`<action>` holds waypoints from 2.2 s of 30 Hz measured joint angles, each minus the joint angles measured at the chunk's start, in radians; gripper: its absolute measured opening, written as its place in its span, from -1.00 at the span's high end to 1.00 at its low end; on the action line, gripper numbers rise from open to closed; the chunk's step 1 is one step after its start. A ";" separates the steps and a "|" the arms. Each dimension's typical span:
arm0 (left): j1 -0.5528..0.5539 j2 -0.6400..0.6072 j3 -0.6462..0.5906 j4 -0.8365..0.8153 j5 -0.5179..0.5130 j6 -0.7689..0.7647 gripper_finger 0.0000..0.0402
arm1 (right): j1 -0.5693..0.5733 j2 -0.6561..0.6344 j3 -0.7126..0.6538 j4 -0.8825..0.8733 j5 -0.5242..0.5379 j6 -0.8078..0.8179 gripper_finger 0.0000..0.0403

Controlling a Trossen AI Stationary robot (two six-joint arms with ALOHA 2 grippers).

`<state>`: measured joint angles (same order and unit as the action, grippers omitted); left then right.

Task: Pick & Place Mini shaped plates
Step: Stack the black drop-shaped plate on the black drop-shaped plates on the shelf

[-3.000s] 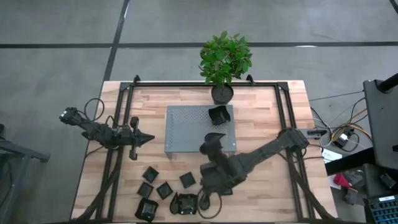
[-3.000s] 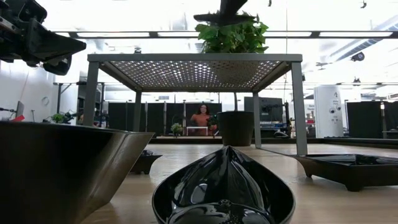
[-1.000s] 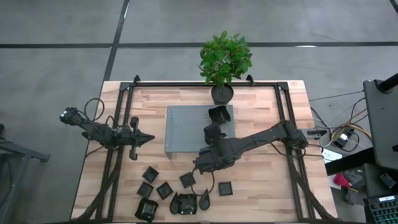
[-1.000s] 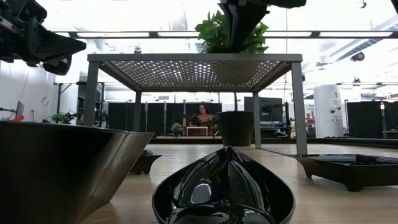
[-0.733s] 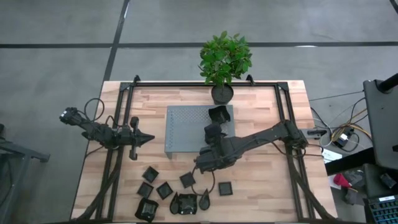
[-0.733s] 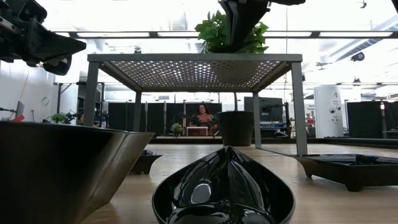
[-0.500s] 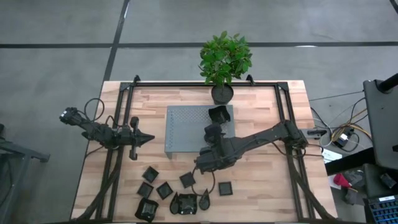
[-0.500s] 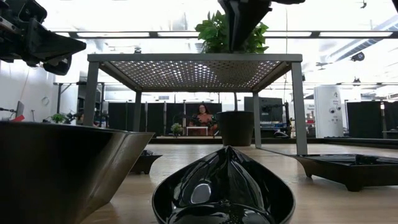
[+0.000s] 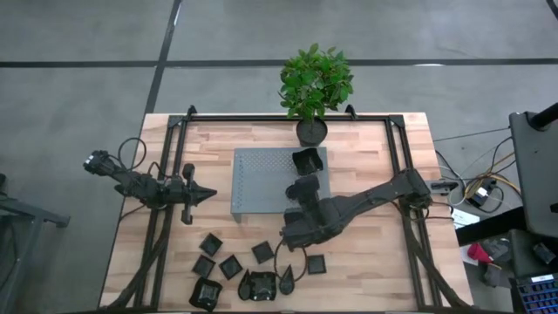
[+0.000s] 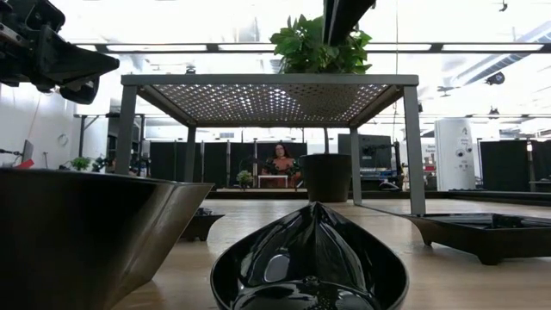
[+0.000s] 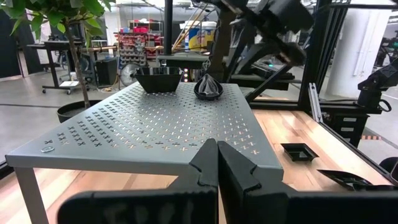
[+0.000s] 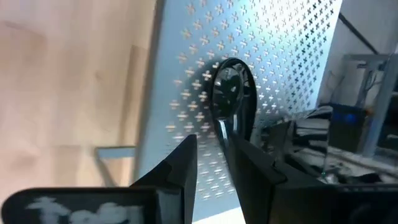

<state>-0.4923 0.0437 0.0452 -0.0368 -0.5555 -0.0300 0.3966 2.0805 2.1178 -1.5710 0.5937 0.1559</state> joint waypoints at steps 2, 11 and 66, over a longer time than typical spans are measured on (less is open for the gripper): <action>0.000 0.000 0.000 0.000 0.000 0.000 1.00 | 0.022 -0.012 0.000 0.000 -0.011 0.050 0.57; 0.000 0.000 0.000 0.000 0.000 0.000 1.00 | 0.149 -0.064 -0.001 0.000 -0.077 0.259 0.67; 0.000 0.000 0.000 0.000 0.000 0.000 1.00 | 0.291 -0.065 -0.518 0.802 -0.206 -0.469 0.54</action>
<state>-0.4924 0.0433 0.0452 -0.0368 -0.5556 -0.0301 0.6874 2.0155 1.6002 -0.7693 0.3873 -0.3136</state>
